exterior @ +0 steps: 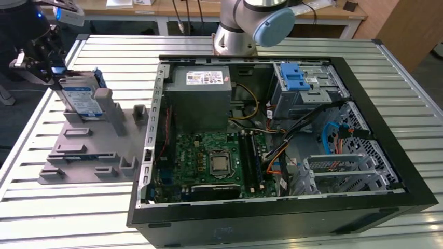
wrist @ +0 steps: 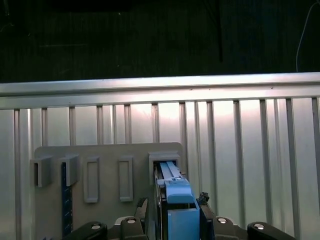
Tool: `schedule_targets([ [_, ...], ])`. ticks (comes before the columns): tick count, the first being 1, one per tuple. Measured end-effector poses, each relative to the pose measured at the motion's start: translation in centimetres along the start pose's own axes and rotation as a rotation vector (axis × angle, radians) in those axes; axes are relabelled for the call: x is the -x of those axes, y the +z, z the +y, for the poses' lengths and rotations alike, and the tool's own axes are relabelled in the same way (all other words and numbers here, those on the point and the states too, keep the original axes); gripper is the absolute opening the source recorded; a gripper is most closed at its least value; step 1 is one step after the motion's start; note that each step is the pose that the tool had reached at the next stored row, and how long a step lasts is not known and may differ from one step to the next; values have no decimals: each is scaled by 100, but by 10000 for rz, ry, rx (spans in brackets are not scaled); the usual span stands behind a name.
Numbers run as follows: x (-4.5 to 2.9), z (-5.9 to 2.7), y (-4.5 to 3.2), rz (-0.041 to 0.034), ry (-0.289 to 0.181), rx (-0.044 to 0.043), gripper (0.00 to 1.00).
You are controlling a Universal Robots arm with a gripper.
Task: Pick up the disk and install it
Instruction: 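Pick up the disk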
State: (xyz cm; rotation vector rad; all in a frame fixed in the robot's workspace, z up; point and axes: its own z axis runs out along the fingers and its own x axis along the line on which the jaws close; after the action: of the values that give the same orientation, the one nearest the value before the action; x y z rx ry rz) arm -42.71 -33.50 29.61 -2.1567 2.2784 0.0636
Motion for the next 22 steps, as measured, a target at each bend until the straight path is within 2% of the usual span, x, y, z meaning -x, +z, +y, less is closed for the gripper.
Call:
schedule_targets([
  [10, 22, 3, 47, -7, 0, 1, 50],
  [12, 22, 3, 49, -6, 0, 2, 48],
  [13, 22, 3, 49, -6, 0, 3, 42],
  [16, 21, 3, 50, -2, 0, 1, 40],
  [17, 20, 3, 50, 2, 0, 0, 36],
  [22, -5, 1, 50, 31, -53, -1, 36],
])
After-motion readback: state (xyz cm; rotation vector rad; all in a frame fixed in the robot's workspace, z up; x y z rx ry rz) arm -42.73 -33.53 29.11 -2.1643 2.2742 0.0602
